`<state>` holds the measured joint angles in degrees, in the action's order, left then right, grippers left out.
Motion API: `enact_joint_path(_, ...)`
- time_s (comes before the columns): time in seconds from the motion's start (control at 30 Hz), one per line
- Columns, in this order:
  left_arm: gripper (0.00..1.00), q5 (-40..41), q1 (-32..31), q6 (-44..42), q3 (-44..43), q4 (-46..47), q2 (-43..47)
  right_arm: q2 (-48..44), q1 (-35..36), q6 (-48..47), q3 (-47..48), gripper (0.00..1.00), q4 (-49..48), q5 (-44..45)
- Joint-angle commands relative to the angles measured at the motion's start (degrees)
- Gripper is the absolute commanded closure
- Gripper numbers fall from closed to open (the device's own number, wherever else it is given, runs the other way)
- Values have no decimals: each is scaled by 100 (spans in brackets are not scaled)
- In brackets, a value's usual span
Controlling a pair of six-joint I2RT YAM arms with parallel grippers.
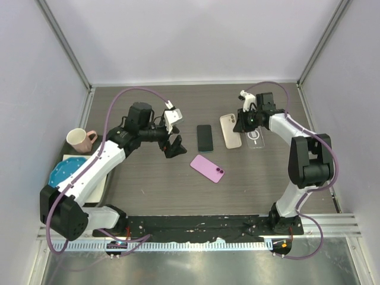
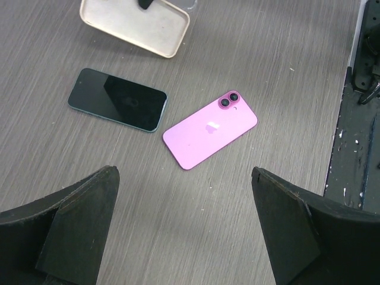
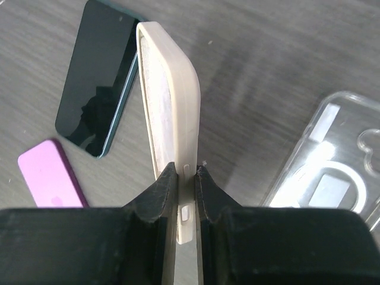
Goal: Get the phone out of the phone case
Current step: Place the phone case at the center of the board.
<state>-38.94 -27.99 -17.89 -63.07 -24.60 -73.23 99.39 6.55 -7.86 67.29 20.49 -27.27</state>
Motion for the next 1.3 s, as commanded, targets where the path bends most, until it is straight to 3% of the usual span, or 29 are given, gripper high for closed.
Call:
enact_joint_path(0.0,4,0,21,84,66,377,213,264,-13,153,434,99,-115,423)
enact_joint_path(0.27,4,-35,13,136,119,456,213,449,-13,4,399,97,-72,969)
enact_joint_path(0.4,4,-61,21,189,128,491,178,581,-4,-84,452,85,86,1057)
enact_joint_path(0.5,3,-61,21,198,137,518,143,783,5,-198,540,82,210,1232)
enact_joint_path(0.6,4,-88,21,225,137,553,116,932,5,-243,557,83,218,1268)
enact_joint_path(0.7,4,-88,13,242,146,544,90,1038,5,-208,654,96,359,1145)
enact_joint_path(0.77,4,-88,13,233,146,544,99,1056,5,-216,759,95,516,1110)
enact_joint_path(0.87,4,-79,21,233,146,553,99,951,13,-286,742,82,596,1153)
enact_joint_path(0.9,4,-70,21,233,163,561,99,872,31,-304,690,69,614,1214)
enact_joint_path(1.0,4,-87,21,242,181,588,81,792,66,-374,645,52,631,1390)
enact_joint_path(1.27,4,-105,21,286,181,579,107,275,119,-445,733,40,825,1593)
